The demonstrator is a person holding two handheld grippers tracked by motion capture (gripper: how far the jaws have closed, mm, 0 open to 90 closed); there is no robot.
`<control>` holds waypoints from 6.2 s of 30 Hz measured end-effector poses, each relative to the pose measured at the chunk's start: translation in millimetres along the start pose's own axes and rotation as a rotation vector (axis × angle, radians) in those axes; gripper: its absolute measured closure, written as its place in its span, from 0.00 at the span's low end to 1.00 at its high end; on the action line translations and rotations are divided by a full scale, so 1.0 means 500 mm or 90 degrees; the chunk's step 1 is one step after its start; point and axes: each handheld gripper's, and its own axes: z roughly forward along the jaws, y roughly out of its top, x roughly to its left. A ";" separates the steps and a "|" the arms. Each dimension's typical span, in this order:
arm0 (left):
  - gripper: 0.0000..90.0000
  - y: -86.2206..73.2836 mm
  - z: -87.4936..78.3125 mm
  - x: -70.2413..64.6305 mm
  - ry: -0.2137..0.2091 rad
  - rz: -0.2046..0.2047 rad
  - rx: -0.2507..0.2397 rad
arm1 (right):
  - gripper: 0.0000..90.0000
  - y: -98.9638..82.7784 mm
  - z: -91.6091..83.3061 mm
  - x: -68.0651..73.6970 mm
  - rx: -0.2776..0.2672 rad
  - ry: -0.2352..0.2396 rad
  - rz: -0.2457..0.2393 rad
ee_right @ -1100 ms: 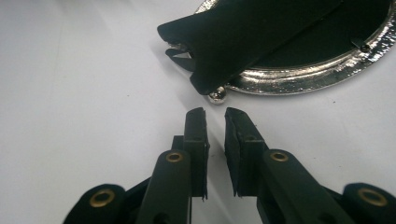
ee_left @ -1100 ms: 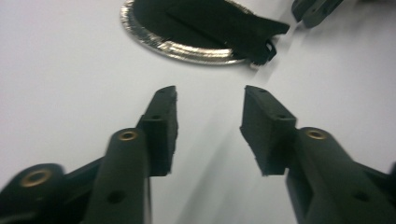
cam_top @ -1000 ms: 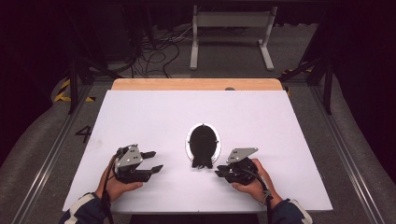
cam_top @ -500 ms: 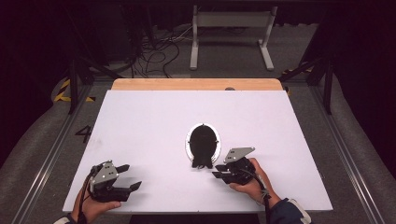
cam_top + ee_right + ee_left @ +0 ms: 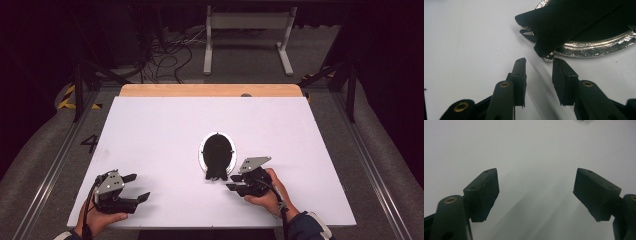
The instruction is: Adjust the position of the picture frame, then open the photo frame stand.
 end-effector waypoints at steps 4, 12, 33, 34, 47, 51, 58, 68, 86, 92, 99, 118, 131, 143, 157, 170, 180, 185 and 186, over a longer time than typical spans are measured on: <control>0.20 -0.004 0.000 0.001 0.005 -0.010 0.005 | 0.70 0.001 0.004 -0.002 0.002 0.001 0.000; 0.21 -0.001 -0.004 -0.010 0.002 -0.006 0.007 | 0.65 0.004 0.007 -0.004 0.004 -0.005 0.001; 0.17 -0.006 -0.001 -0.020 0.010 -0.001 0.020 | 0.58 0.016 0.030 -0.012 -0.018 0.034 0.038; 0.17 -0.006 0.000 -0.020 0.020 0.008 0.025 | 0.55 0.015 0.031 -0.016 -0.026 0.045 0.053; 0.17 -0.004 0.013 -0.025 0.029 0.007 0.042 | 0.43 0.004 0.037 -0.056 -0.109 0.165 0.216; 0.17 0.010 0.030 -0.031 0.023 0.023 0.048 | 0.47 -0.007 0.044 -0.080 -0.132 0.224 0.311; 0.17 0.022 0.049 -0.035 0.013 0.025 0.054 | 0.54 -0.005 0.056 -0.082 -0.147 0.247 0.396; 0.17 0.034 0.063 -0.038 -0.002 0.032 0.056 | 0.59 0.001 0.067 -0.081 -0.175 0.244 0.441; 0.19 0.126 0.163 -0.011 -0.056 0.024 0.041 | 0.57 0.010 0.072 -0.090 -0.190 0.223 0.443; 0.19 0.149 0.200 -0.019 -0.067 0.034 0.050 | 0.60 0.008 0.077 -0.101 -0.204 0.224 0.479; 0.19 0.174 0.228 -0.023 -0.078 0.036 0.037 | 0.66 0.009 0.080 -0.105 -0.200 0.225 0.477; 0.17 0.243 0.317 0.042 -0.129 -0.063 0.029 | 0.74 0.028 0.067 -0.087 -0.211 0.185 0.305; 0.19 0.261 0.347 0.062 -0.189 -0.126 -0.002 | 0.74 0.032 0.061 -0.077 -0.218 0.173 0.229; 0.35 0.257 0.346 0.071 -0.252 -0.137 -0.027 | 0.73 0.031 0.060 -0.082 -0.218 0.183 0.225; 0.57 0.263 0.295 0.070 -0.286 -0.127 -0.103 | 0.74 0.026 0.054 -0.081 -0.196 0.172 0.218; 0.62 0.277 0.279 0.030 -0.298 -0.062 -0.088 | 0.78 0.029 0.047 -0.069 -0.205 0.155 0.195; 0.74 0.303 0.242 -0.021 -0.185 0.065 -0.113 | 0.79 0.031 0.038 -0.071 -0.212 0.138 0.193; 0.73 0.307 0.235 -0.039 -0.136 0.108 -0.127 | 0.79 0.034 0.032 -0.069 -0.215 0.125 0.183; 0.74 0.308 0.233 -0.038 -0.131 0.110 -0.133 | 0.78 0.035 0.031 -0.068 -0.216 0.124 0.183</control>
